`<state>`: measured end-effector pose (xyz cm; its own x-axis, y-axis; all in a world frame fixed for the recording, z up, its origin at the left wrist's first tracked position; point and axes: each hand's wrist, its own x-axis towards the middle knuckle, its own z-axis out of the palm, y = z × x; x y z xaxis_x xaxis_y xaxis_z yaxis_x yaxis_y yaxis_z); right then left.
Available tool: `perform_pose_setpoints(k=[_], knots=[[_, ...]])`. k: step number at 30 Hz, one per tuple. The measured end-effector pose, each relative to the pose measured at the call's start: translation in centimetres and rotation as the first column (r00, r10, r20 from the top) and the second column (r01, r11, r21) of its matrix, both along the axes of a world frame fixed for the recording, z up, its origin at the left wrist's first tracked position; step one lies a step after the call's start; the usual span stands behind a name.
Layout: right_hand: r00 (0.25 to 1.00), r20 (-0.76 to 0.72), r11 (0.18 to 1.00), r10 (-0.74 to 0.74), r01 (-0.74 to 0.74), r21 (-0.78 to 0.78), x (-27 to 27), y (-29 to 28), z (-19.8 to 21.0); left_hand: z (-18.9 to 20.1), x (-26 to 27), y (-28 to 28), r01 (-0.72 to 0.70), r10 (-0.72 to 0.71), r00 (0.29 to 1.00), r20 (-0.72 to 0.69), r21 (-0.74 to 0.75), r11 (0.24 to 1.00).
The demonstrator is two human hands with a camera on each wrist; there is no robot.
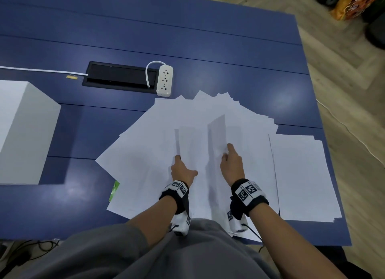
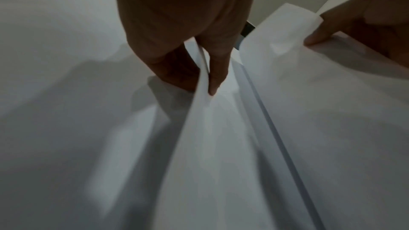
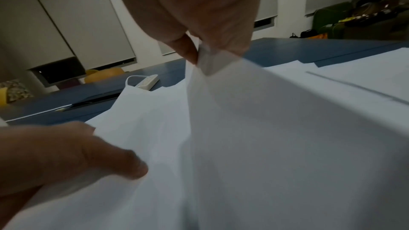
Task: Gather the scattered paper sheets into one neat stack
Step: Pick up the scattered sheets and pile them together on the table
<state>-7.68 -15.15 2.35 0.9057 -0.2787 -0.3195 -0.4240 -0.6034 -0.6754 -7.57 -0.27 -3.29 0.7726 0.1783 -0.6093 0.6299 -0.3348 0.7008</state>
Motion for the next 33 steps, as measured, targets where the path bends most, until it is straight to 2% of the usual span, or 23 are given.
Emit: perform_pose_setpoints(k=[3,6,10,15,19,23,29,33], knots=[[0.995,0.048,0.995,-0.083,0.086,-0.042,0.9,-1.3,0.6,-0.1,0.0,0.2,0.002,-0.002,1.000,0.013,0.001,1.000],[0.990,0.102,0.989,-0.099,0.109,-0.102,1.9,-2.3,1.4,0.0,-0.1,0.9,-0.003,0.005,0.998,0.058,-0.039,0.999],[0.992,0.113,0.990,-0.051,0.065,-0.128,2.6,-2.7,2.5,0.4,0.3,2.2,0.000,0.005,0.998,0.068,-0.072,0.997],[0.999,0.053,0.994,0.006,0.000,-0.113,2.8,-1.9,2.2,0.8,0.6,2.4,-0.060,0.072,0.994,0.081,-0.138,0.989],[1.000,0.016,0.999,0.023,-0.022,-0.047,2.6,-1.3,1.9,0.3,0.9,0.6,-0.063,0.065,0.997,0.033,-0.065,0.996],[0.999,-0.029,0.999,0.029,-0.029,-0.016,2.6,-1.3,1.8,-0.4,0.9,-0.5,0.106,-0.108,0.994,0.023,0.079,0.991],[1.000,0.017,0.986,-0.025,0.027,-0.166,3.4,-2.7,2.0,0.0,1.5,0.3,0.115,-0.111,0.993,-0.041,0.138,0.984],[0.998,0.009,0.965,0.059,-0.055,-0.256,4.0,-2.1,2.5,-0.1,1.3,1.5,0.111,-0.110,0.994,-0.011,0.058,0.992]])
